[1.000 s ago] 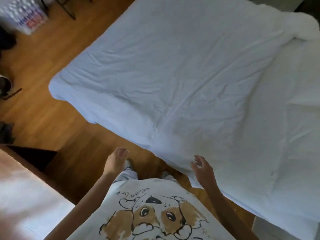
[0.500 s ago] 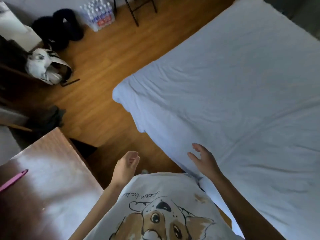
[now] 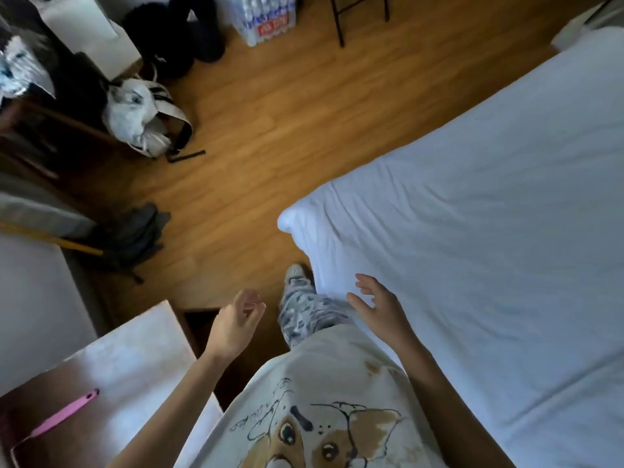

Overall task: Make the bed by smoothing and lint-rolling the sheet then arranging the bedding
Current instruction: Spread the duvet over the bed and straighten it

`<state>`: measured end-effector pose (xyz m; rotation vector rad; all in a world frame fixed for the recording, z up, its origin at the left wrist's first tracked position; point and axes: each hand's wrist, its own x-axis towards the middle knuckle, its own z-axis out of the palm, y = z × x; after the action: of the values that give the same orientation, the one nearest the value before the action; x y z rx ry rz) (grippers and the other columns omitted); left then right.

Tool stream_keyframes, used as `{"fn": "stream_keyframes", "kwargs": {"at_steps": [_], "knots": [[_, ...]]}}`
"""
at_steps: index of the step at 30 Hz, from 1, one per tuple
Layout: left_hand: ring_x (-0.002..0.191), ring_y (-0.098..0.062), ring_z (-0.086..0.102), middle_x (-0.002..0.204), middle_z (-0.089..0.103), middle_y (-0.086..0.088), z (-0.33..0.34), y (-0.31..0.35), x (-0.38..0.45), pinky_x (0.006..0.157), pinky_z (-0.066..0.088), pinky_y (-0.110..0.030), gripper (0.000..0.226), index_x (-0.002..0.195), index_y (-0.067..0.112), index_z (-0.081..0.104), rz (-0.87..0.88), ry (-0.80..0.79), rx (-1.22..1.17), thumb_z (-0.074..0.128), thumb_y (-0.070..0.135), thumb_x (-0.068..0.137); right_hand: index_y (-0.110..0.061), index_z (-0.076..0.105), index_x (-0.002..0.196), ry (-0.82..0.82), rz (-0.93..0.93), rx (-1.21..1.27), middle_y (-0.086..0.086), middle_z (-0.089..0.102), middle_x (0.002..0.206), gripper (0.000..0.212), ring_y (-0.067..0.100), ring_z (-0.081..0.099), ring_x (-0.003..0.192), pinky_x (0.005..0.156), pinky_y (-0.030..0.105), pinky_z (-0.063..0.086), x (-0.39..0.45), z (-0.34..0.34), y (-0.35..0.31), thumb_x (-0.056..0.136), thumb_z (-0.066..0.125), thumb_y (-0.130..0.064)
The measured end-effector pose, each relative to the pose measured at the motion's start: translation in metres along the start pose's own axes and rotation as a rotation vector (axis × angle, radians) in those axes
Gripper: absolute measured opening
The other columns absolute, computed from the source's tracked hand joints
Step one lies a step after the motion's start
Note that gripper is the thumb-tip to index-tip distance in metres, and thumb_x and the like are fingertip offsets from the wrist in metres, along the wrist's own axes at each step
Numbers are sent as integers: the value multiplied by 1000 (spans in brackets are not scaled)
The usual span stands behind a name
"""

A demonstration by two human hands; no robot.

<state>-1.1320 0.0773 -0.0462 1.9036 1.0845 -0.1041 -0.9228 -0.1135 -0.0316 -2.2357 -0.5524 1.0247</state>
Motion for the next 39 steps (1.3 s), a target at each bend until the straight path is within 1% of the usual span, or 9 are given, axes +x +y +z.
{"fn": "stream_keyframes", "kwargs": {"at_steps": [6,14,19,23,26,30,34,37,39], "knots": [[95,-15,66,111,65,1,-101,33,127,81,54,-32,26,120,11,58,-16,45,-16,60,15,95,-24,49,134,-83,23,9,-11,57,125,46,9,54,115,98,28,44,137,-8,-99,92,61,-38],[93,-7,62,104,65,10,-220,72,318,75,51,-28,22,116,19,62,20,83,-9,59,25,95,-23,49,136,-52,-38,46,-7,58,127,48,8,53,117,97,28,42,304,0,-250,93,58,-41],[100,-15,62,103,61,14,-268,97,465,79,48,-28,16,112,22,59,63,-126,-3,58,19,96,-26,45,139,100,112,120,-12,53,128,52,6,48,118,96,25,38,382,5,-308,93,56,-47],[105,-18,58,112,59,5,-290,149,550,71,42,-12,19,116,20,58,142,-416,134,56,16,97,-30,45,137,297,259,261,-14,52,129,47,5,50,114,93,17,38,404,-7,-337,94,52,-47],[105,-10,56,115,59,10,-291,206,611,82,39,-23,22,119,25,56,252,-553,234,57,24,97,-28,50,133,443,384,377,-11,55,126,40,4,50,107,83,9,34,416,-24,-341,96,54,-42],[105,-9,57,115,59,10,-263,287,673,88,44,-30,34,116,27,56,359,-648,257,54,40,85,-26,51,133,561,511,431,-4,59,129,45,14,54,116,94,26,41,443,-56,-326,93,55,-46],[108,-12,57,119,60,6,-211,361,727,94,46,-34,25,121,20,57,434,-651,315,57,20,96,-23,52,132,646,563,520,-5,61,121,46,12,55,112,95,29,43,490,-111,-302,92,56,-46],[106,-9,58,119,60,8,-174,420,762,94,48,-35,26,122,18,58,465,-622,338,57,20,96,-25,54,125,659,527,567,-11,56,106,38,6,53,97,84,26,40,530,-171,-285,93,53,-45],[107,-9,58,119,60,8,-153,463,779,91,48,-33,26,122,18,59,455,-593,319,57,20,96,-30,51,129,639,509,565,-12,57,112,40,6,54,103,87,26,42,556,-218,-275,94,52,-49]]}}
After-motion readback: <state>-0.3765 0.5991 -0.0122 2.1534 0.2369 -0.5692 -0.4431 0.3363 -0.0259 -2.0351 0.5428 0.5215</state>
